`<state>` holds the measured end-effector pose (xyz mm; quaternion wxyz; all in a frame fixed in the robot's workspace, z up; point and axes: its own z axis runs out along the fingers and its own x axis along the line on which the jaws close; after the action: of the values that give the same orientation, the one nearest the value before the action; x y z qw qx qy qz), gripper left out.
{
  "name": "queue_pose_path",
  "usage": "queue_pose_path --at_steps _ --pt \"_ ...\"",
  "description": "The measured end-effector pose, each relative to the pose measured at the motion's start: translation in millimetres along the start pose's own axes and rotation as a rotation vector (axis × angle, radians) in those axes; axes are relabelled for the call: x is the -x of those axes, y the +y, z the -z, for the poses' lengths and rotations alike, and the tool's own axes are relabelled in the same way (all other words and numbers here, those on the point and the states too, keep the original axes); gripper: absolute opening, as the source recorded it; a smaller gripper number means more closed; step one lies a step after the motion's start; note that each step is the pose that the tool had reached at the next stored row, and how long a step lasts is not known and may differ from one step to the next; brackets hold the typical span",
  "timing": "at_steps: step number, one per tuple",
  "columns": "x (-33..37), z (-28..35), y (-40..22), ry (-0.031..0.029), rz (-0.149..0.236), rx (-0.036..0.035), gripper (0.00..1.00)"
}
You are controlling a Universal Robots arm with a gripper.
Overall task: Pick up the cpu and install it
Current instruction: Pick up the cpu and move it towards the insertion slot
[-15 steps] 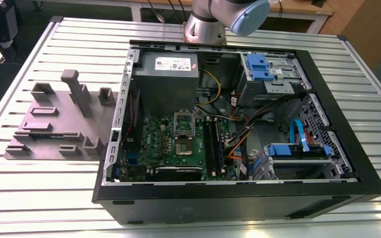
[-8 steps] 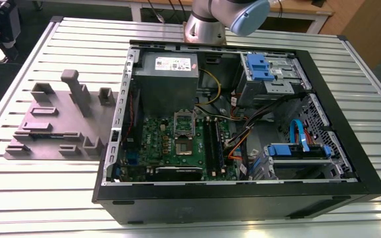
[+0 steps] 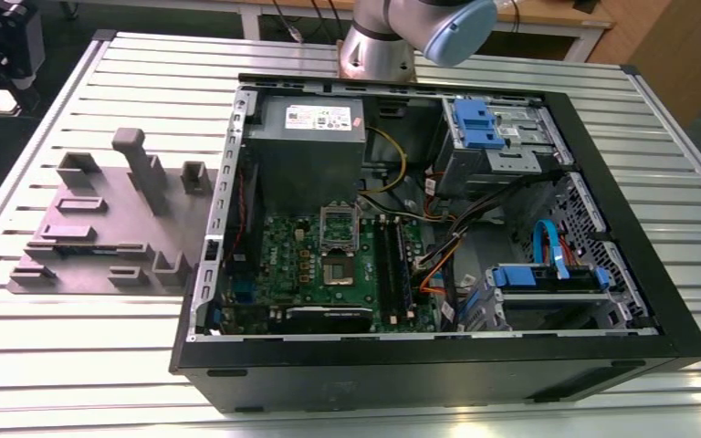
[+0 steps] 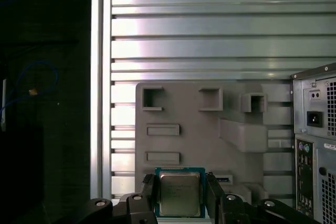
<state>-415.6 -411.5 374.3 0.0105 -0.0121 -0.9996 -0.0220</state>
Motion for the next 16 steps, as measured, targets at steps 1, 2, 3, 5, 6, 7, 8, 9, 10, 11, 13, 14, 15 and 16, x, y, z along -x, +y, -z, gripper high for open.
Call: queue_pose_path --at_steps 1,2,3,5,6,7,8,9,10,11,13,14,15,16 --pt "0.6 0.0 0.0 0.0 0.0 0.0 0.47" --pt "1.3 0.0 0.0 0.0 0.0 0.0 0.47" --pt "2.1 0.1 0.0 0.0 0.0 -0.0001 0.47" --pt "3.8 0.1 0.1 0.0 0.0 -0.0001 0.47" --pt "4.7 0.1 0.1 0.0 0.0 -0.0001 0.47" --pt "5.5 0.1 0.1 0.0 0.0 0.0 0.47" --pt "6.2 0.1 0.1 0.0 0.0 0.0 0.47" --pt "7.0 0.2 0.2 0.0 0.0 -0.0001 0.47" --pt "7.8 0.2 0.1 0.0 0.0 0.0 0.47" --pt "8.5 0.2 0.2 0.0 0.0 0.0 0.47" --pt "10.1 0.2 0.2 0.0001 0.0 -0.0001 0.47" --pt "10.9 0.3 0.2 0.0001 0.0 -0.0001 0.47" --pt "11.7 0.3 0.3 0.0 0.0 0.0 0.47" --pt "12.5 0.3 0.3 0.0001 0.0 0.0 0.47"
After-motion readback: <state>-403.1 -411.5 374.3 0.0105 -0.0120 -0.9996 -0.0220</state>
